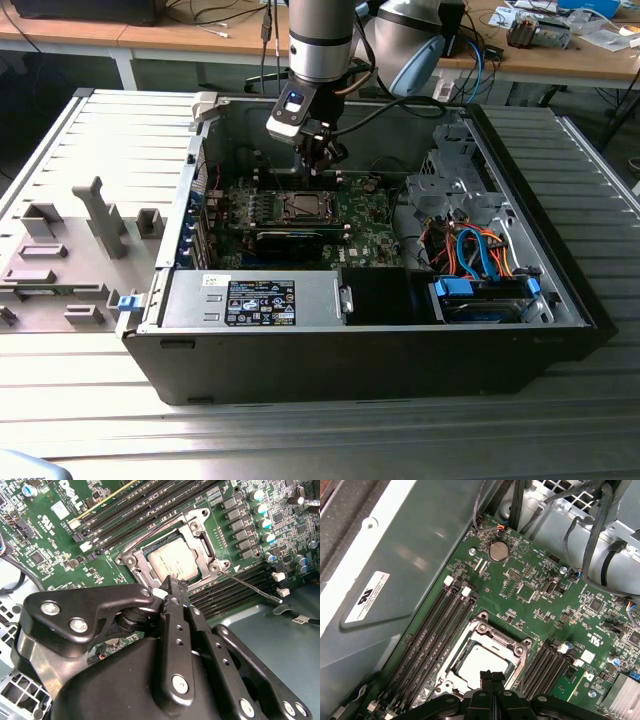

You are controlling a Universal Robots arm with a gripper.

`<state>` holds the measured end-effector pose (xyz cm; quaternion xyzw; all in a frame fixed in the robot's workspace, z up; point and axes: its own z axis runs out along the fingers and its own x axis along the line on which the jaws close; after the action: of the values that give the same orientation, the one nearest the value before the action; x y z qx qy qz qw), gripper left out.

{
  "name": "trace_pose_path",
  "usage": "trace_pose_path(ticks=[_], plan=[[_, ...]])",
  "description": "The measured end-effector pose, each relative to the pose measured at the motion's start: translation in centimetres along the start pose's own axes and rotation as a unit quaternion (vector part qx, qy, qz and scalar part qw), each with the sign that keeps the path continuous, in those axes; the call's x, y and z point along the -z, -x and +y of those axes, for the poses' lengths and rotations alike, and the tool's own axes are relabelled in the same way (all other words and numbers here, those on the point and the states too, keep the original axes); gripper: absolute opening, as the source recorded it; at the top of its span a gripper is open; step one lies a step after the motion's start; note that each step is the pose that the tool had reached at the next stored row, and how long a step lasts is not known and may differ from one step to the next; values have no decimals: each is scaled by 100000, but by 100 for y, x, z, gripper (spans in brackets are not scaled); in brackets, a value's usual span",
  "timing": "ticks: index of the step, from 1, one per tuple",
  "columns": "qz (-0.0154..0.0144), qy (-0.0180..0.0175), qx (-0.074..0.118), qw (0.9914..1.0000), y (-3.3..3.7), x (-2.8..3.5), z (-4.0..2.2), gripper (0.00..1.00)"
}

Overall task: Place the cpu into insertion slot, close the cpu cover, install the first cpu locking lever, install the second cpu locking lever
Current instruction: 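Install the first cpu locking lever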

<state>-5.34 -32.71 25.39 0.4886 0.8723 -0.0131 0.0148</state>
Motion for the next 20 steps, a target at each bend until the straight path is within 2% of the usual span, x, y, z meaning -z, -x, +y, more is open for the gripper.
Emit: trace_pose_path(ticks=[20], plan=[[-7,25,698,99998,0,0,0,11]])
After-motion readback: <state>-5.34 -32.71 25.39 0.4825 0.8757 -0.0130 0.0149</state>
